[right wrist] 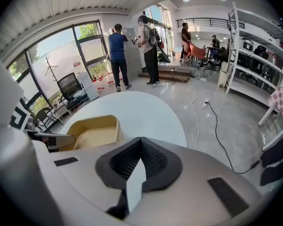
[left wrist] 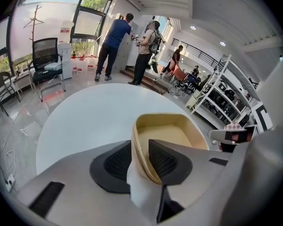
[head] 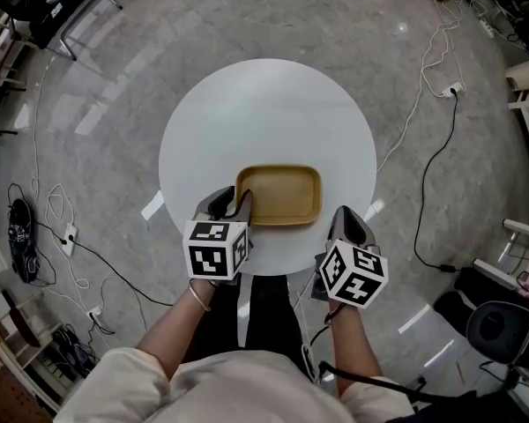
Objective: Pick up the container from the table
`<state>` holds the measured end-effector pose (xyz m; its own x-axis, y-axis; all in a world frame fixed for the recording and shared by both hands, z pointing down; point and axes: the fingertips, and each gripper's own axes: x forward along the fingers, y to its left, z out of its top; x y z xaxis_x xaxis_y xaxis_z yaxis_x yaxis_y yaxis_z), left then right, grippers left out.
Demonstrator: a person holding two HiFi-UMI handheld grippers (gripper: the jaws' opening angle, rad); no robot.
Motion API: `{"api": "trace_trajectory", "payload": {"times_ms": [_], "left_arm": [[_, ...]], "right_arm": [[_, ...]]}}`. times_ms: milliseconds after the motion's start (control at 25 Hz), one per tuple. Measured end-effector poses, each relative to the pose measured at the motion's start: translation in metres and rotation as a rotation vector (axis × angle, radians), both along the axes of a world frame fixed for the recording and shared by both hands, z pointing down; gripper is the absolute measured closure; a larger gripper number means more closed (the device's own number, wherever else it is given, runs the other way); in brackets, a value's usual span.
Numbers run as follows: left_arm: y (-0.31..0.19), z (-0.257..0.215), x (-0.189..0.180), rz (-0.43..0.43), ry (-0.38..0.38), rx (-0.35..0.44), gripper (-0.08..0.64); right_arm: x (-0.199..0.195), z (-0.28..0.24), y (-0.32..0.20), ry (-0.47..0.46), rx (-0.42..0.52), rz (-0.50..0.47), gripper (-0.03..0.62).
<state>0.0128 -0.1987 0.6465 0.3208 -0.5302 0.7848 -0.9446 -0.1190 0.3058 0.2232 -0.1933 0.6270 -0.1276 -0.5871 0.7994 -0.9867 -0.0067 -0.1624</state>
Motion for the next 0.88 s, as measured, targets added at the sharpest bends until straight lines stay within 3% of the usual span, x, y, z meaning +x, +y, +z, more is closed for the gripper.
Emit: {"api": "trace_trajectory", "payload": {"times_ms": [880], "left_arm": [[-0.0005, 0.0022, -0.0034, -0.013, -0.032, -0.024, 0.494]], "right_arm": [[0.0029, 0.0053, 0.0001, -0.003, -0.008, 0.021, 0.568]]}}
